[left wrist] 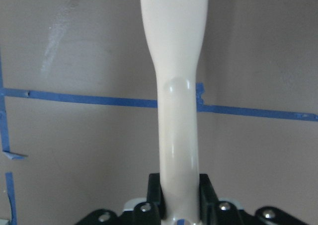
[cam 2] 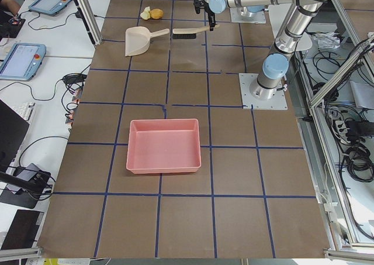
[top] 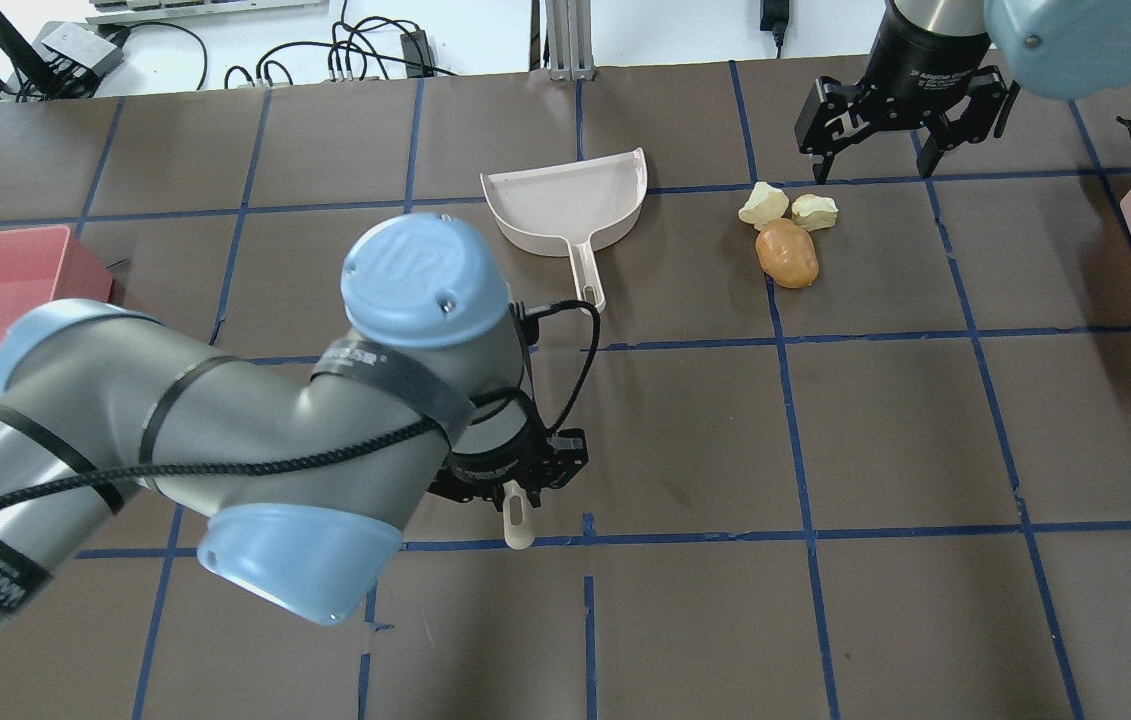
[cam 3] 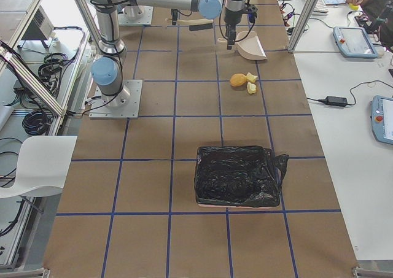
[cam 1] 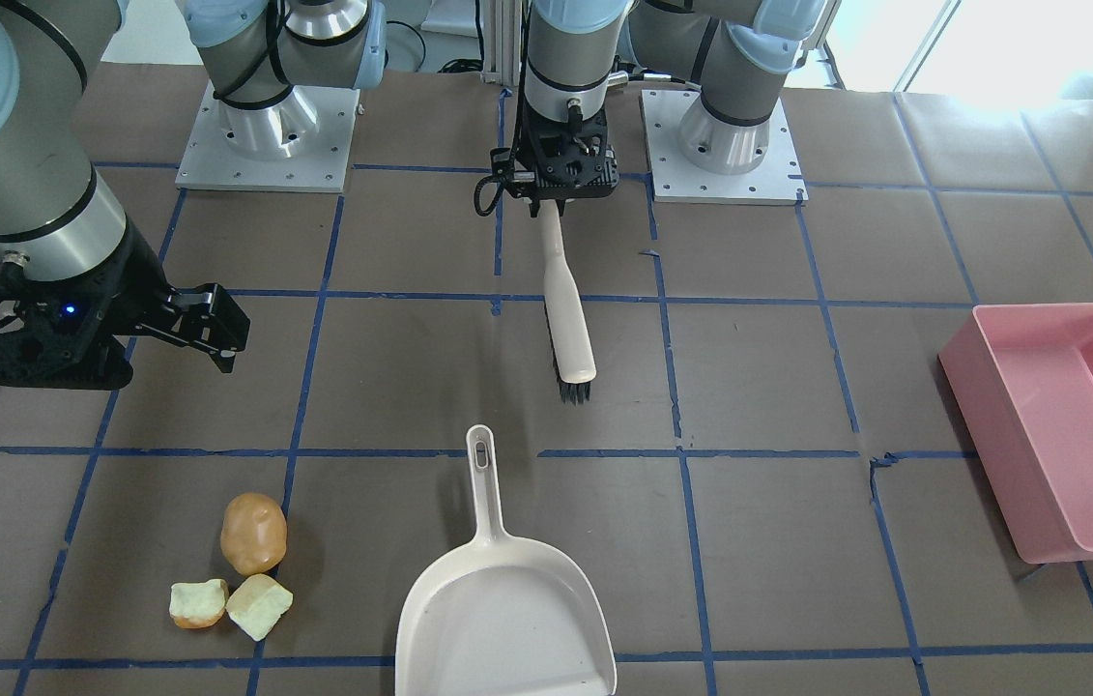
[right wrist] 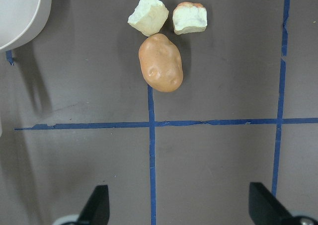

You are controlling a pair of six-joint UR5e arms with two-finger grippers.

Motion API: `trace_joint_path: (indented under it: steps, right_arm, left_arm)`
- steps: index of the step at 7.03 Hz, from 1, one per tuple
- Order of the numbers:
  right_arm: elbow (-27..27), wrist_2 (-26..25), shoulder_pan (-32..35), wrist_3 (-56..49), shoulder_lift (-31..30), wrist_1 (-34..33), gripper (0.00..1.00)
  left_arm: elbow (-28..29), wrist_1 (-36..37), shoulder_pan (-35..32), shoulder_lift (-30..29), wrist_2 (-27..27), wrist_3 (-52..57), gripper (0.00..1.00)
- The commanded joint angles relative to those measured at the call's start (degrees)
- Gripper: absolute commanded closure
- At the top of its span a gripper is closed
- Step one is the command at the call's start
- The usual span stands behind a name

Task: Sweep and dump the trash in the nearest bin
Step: 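Raise the brush toward the dustpan while the right arm reaches for the dustpan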

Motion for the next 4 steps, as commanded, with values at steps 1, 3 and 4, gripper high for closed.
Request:
trace_joint_path:
  steps: [1, 3, 4]
  right_arm:
    - [0.1, 0.2, 1.6, 0.0, 0.7, -3.5, 0.00]
    - [2.8, 0.4, 5.0, 0.2, 1.8, -9.7, 0.00]
    - [4.4, 0.5, 7.7, 0.5, 3.4, -13.5, 0.00]
  left_arm:
    - [14.1, -13.2, 8.8, -0.7, 2.1, 10.1, 1.00]
    - [20.0, -17.7, 16.2, -1.2, 1.9, 19.9, 1.00]
    - [20.4, -17.4, 17.0, -1.1, 2.0, 23.0, 1.00]
